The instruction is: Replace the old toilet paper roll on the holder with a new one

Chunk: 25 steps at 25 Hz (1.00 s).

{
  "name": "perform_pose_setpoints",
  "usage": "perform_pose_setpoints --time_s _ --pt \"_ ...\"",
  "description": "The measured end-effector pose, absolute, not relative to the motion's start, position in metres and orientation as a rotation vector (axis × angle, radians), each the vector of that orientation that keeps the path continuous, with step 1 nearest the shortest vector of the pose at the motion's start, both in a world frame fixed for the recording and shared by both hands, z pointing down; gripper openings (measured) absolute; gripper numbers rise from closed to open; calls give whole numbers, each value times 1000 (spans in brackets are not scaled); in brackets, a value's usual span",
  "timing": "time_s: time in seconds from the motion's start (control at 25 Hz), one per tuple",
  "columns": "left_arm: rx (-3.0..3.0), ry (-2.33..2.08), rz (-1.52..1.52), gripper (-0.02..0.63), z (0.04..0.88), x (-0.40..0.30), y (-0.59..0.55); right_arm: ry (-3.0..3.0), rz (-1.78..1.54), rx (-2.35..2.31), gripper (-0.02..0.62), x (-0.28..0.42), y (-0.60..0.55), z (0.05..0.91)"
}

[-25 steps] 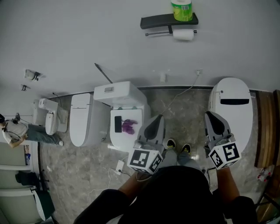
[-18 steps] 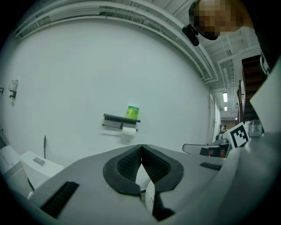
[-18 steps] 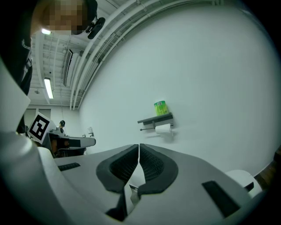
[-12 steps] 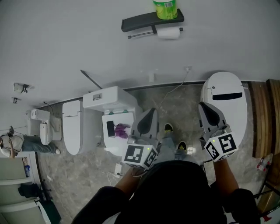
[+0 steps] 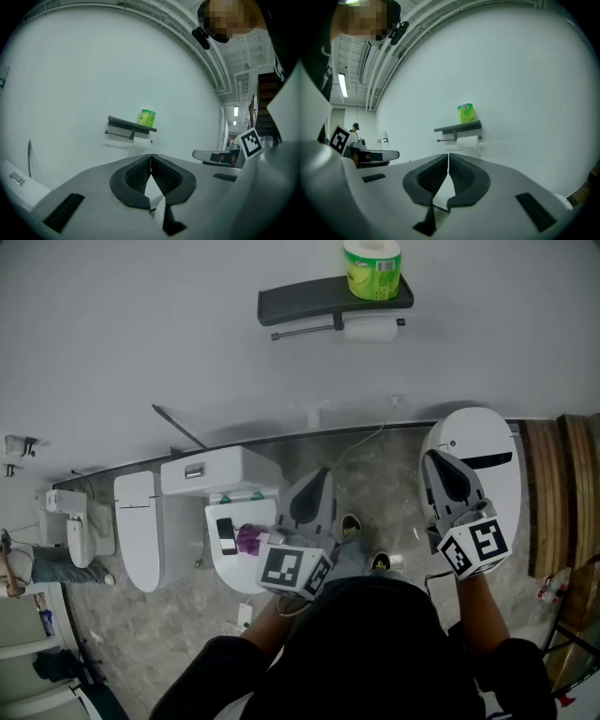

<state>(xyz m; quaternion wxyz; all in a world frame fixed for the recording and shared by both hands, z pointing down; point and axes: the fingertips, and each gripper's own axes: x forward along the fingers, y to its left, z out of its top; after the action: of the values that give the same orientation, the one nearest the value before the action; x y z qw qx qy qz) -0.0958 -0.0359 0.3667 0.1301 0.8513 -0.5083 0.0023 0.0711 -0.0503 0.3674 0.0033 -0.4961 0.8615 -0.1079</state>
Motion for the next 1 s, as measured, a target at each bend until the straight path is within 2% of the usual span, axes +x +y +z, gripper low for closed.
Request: perform_pose_setpoints --time_s 0.56,1.0 --pt "2476 -1434 -33 23 373 -133 -126 2750 -188 -1674 21 60 -134 355" --pt "2478 -1432 -62 23 369 -127 -157 2786 -92 -1683 21 58 -166 341"
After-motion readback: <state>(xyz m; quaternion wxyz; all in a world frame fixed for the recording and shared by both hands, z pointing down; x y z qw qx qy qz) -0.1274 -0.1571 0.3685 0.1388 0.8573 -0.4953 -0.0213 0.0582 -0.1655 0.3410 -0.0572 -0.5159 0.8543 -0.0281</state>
